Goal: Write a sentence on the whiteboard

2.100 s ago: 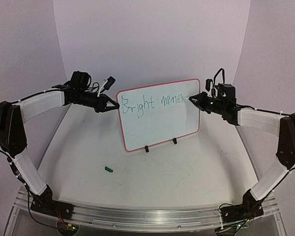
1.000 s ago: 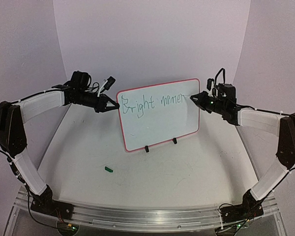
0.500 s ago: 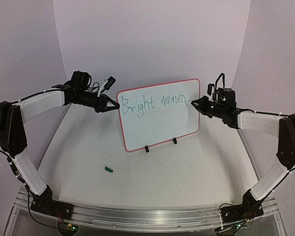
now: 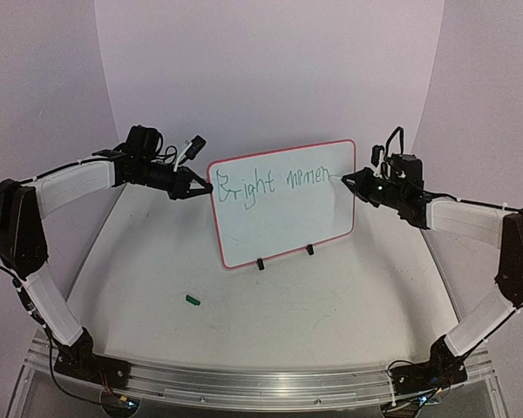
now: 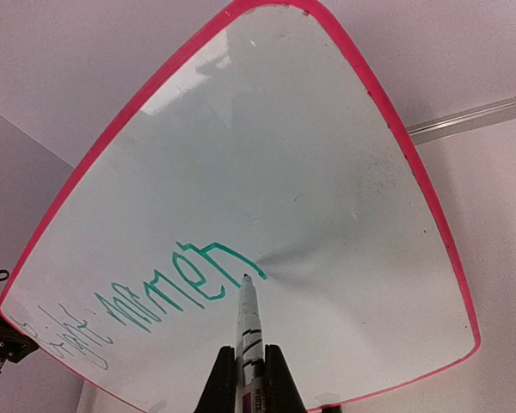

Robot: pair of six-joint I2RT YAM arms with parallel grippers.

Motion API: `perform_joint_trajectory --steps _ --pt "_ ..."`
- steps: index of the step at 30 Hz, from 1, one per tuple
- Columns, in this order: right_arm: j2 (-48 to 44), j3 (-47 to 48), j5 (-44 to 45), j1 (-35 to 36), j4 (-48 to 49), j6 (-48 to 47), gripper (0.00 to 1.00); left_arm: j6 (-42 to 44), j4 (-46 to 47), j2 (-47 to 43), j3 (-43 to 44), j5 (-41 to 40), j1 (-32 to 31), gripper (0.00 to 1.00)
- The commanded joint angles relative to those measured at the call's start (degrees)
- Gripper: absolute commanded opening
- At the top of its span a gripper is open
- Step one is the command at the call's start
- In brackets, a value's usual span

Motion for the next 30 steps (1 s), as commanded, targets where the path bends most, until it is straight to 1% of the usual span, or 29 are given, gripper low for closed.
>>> perform_joint_trajectory --steps 1,8,15,23,30 --pt "-4.6 -1.0 -0.9 -0.4 0.7 -0.8 0.0 1.1 -2.9 -1.0 1.5 0.2 -1.0 0.0" --pt "-6.5 -1.6 -4.8 -2.1 -0.2 -2.2 0.0 1.1 -2.9 -1.0 1.5 0.1 -1.1 0.0" --pt "-5.9 -1.3 -11.0 -4.3 -0.1 -4.0 0.0 1.2 -3.0 -0.9 1.5 0.1 -1.1 0.0" --pt "-2.4 2.1 -17.3 -5.5 -0.3 -6.4 0.0 1.2 -3.1 -0.8 1.5 0.0 -1.1 0.0" --pt "1.4 6.0 -18.3 -5.5 -1.0 -7.7 0.0 1.4 -3.1 -0.4 1.5 -0.2 -1.1 0.0"
